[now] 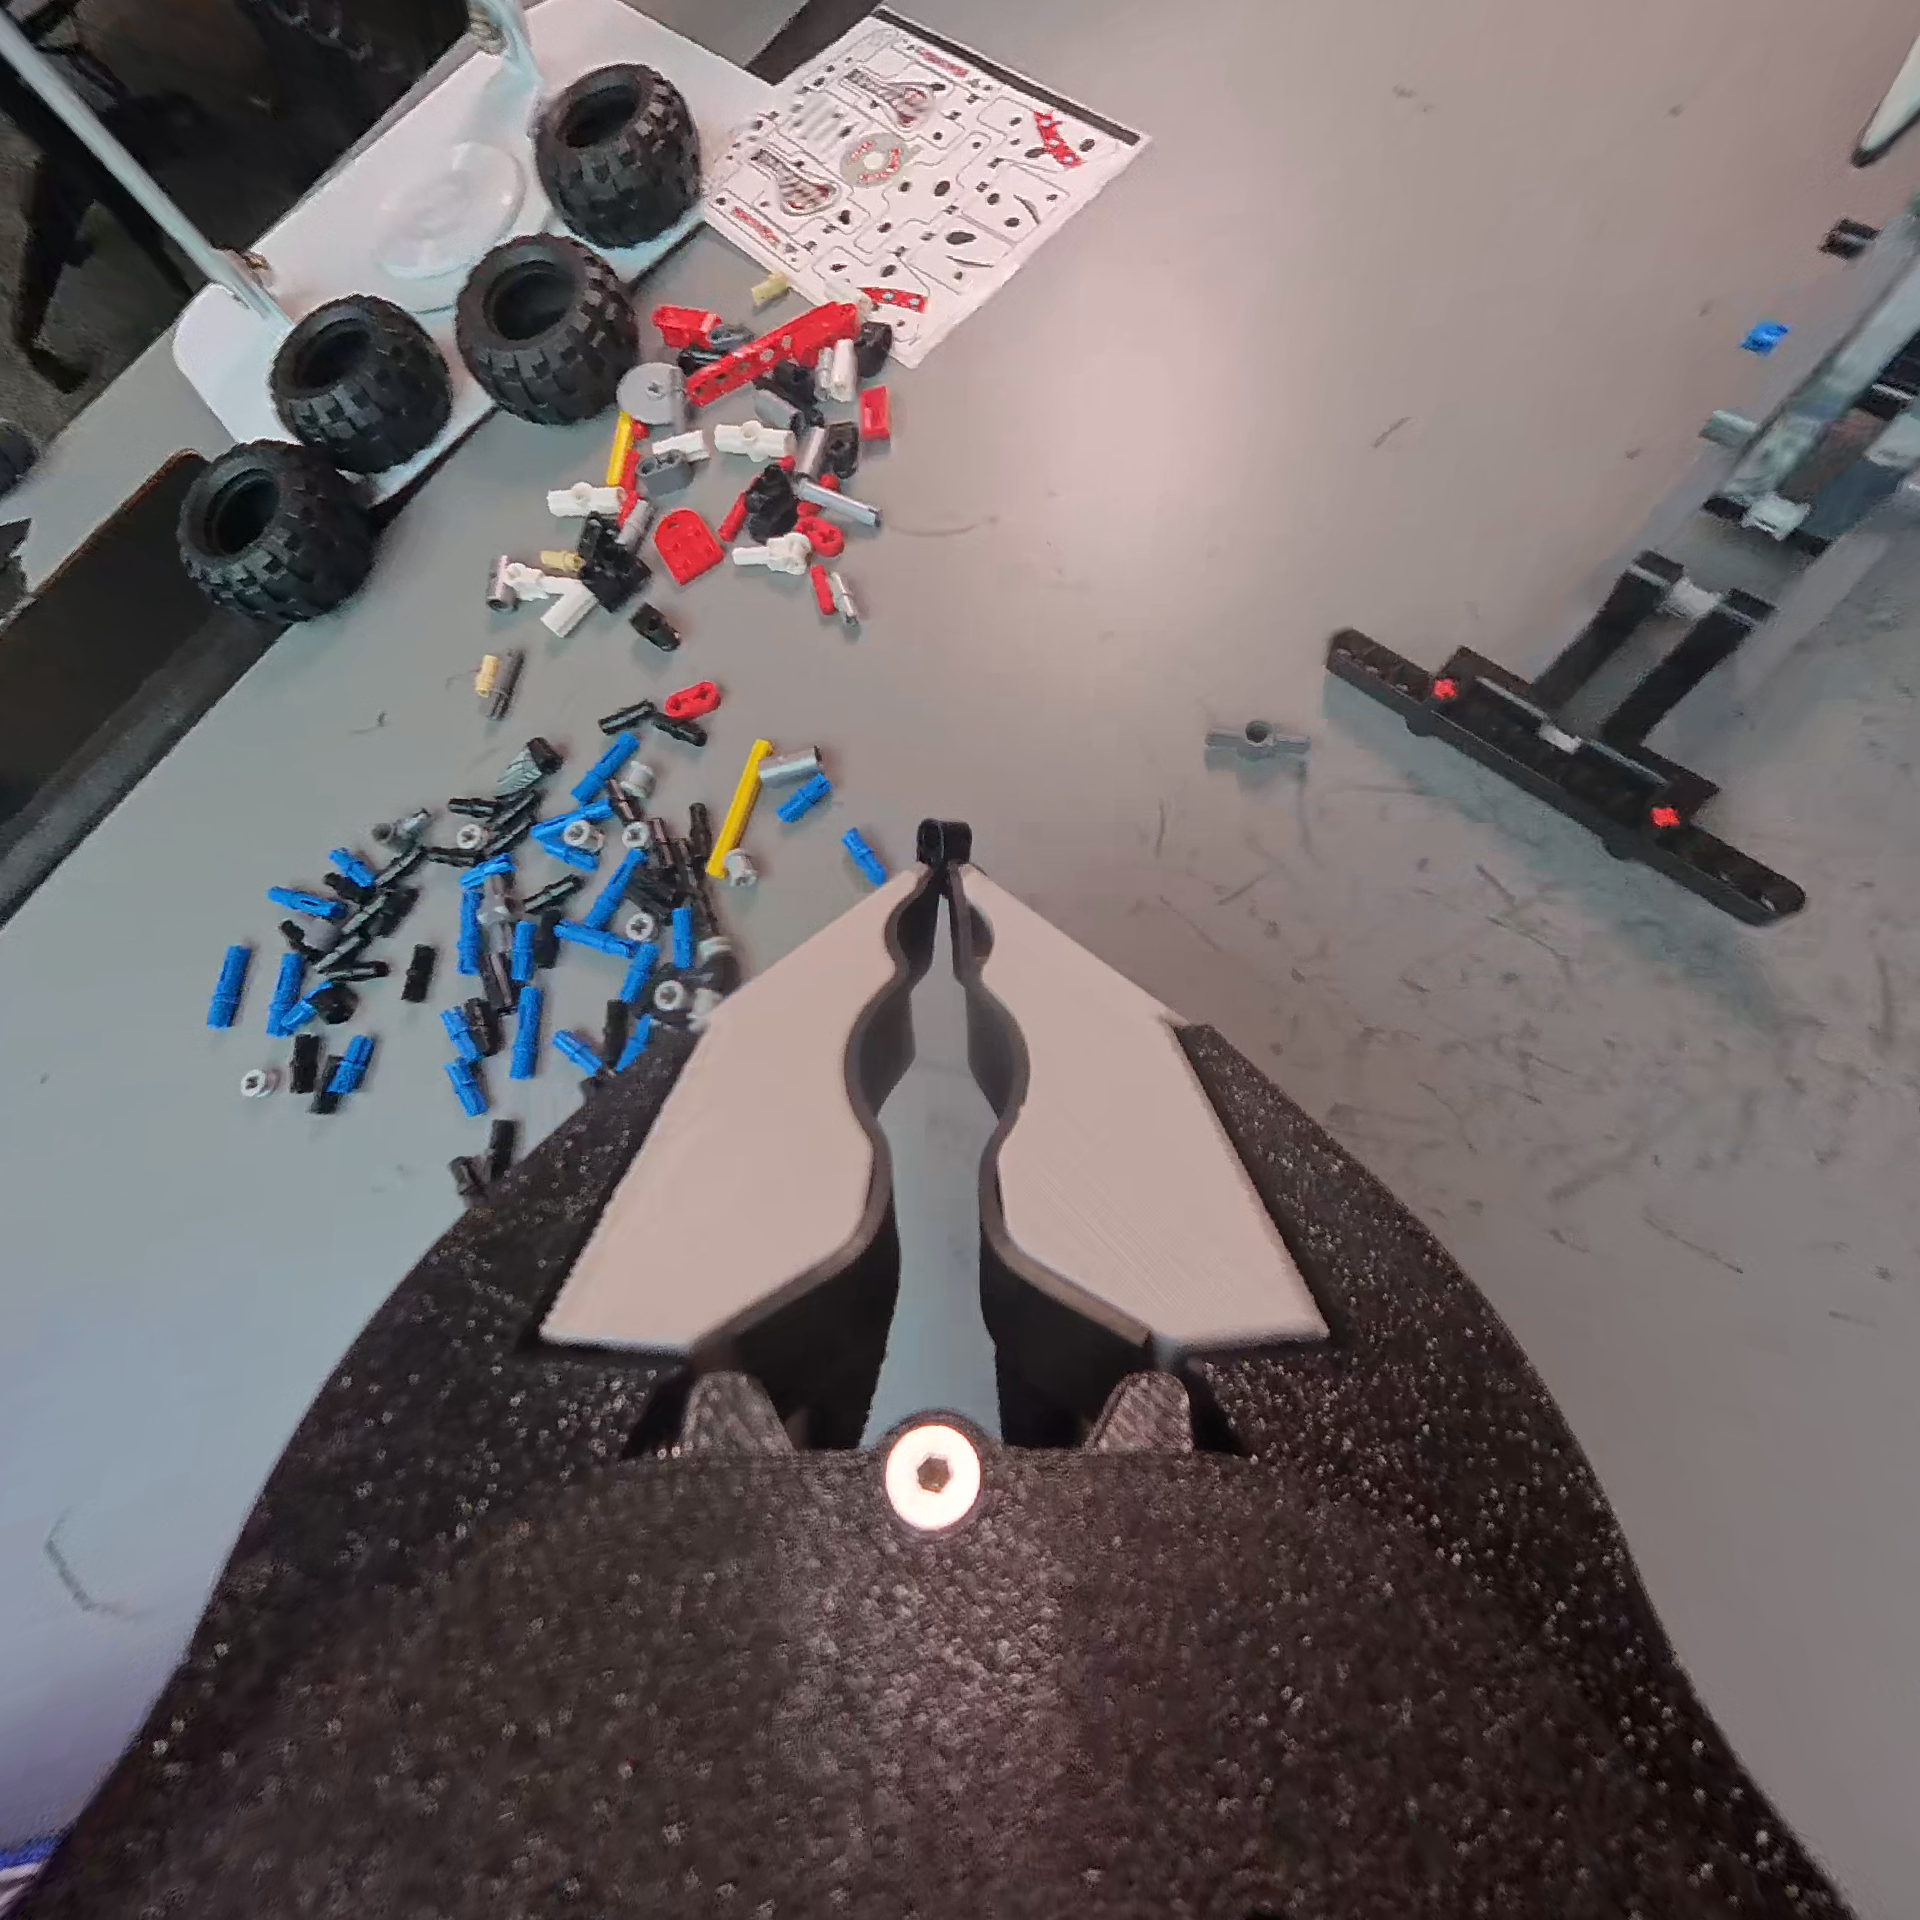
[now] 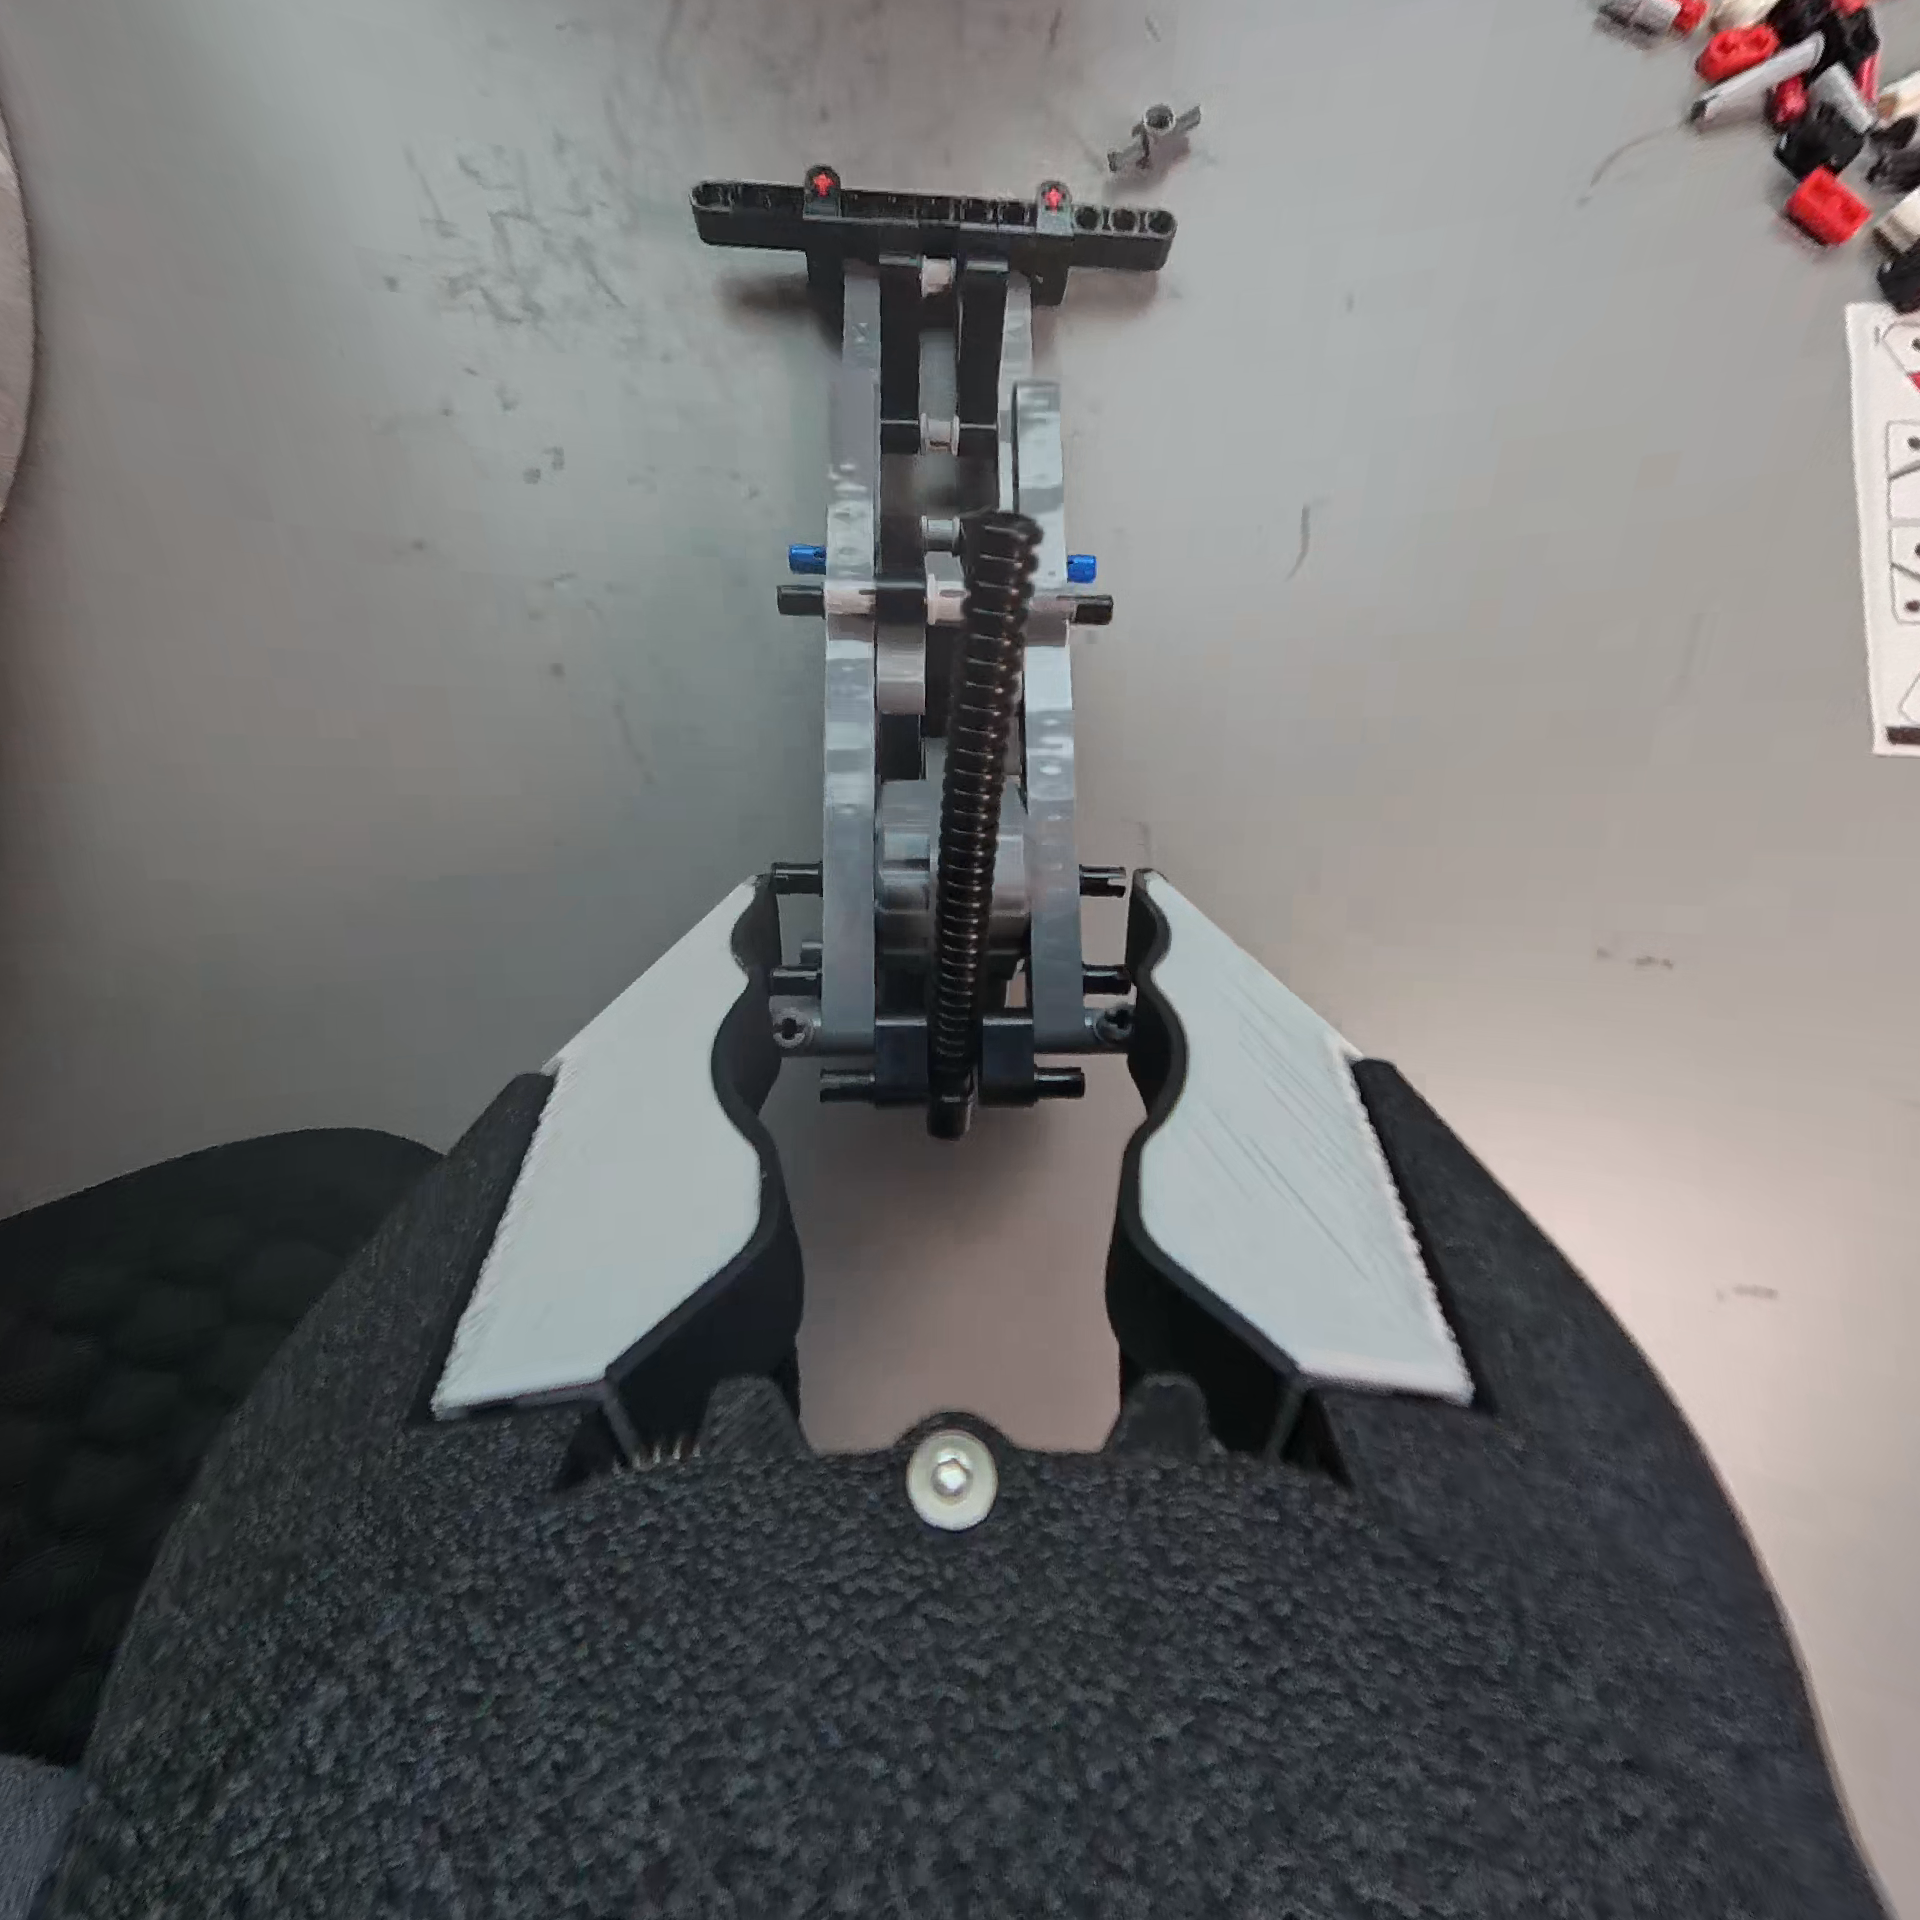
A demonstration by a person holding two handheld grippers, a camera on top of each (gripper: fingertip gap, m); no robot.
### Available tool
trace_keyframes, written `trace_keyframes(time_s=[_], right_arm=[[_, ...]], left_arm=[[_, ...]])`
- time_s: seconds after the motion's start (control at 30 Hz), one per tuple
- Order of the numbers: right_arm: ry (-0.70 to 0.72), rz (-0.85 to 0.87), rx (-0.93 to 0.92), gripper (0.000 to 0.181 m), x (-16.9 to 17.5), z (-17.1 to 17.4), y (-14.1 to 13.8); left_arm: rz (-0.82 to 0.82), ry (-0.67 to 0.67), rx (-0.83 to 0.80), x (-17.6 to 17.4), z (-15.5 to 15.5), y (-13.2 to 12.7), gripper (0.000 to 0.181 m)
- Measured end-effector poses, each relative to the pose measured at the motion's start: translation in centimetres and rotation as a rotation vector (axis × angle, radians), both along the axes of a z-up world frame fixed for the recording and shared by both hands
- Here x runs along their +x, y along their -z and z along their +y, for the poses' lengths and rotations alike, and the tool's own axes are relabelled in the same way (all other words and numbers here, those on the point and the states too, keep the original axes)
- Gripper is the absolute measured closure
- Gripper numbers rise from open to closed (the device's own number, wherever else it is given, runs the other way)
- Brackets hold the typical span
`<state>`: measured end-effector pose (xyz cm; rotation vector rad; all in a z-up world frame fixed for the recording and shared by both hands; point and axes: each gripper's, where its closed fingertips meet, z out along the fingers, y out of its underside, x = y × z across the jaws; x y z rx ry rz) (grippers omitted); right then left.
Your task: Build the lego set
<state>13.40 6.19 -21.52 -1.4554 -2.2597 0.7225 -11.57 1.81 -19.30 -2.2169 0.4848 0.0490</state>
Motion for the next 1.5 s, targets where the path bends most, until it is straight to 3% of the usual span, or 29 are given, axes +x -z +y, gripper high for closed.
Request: trace_keyframes(time_s=[0.17, 0.37, 0.5, 0.67, 0.87, 0.97, 1.17, 1.27, 1.33, 1.5], right_arm=[[0.039, -0.031, 0.022, 0.114, 1.0, 0.6, 0.1], [0.079, -0.041, 0.035, 0.113, 1.3, 1.2, 0.2], [0.084, -0.037, 0.038, 0.112, 1.4, 1.1, 0.3], [0.089, -0.032, 0.021, 0.112, 1.3, 1.1, 0.4], [0.096, -0.027, 0.027, 0.111, 1.2, 1.1, 0.4], [0.1, -0.019, 0.022, 0.111, 1.2, 1.1, 0.4], [0.11, -0.009, 0.017, 0.111, 1.3, 1.2, 0.4], [0.113, -0.003, 0.016, 0.111, 1.3, 1.2, 0.4], [0.114, -0.002, 0.015, 0.111, 1.3, 1.2, 0.5], [0.113, 0.0, 0.013, 0.111, 1.4, 1.2, 0.5]], left_arm=[[0.008, 0.147, -0.052, 2.7, -1.9, 1.2, 0.178], [0.015, 0.217, -0.106, 3.9, -2.8, 2.5, 0.176], [-0.026, 0.251, -0.141, 4.7, -3.0, 3.3, 0.167], [-0.129, 0.277, -0.098, 6.2, -1.0, 2.0, 0.159], [-0.137, 0.323, -0.173, 8.5, 1.2, 3.9, 0.148], [-0.121, 0.333, -0.173, 8.9, 1.5, 4.2, 0.164], [-0.153, 0.447, -0.241, 9.7, -2.6, 4.2, 0.163], [-0.199, 0.442, -0.239, 9.4, -4.3, 3.8, 0.145], [-0.218, 0.386, -0.204, 8.2, -4.5, 2.7, 0.143], [-0.103, 0.051, -0.063, 0.4, -3.0, -2.8, 0.149]])
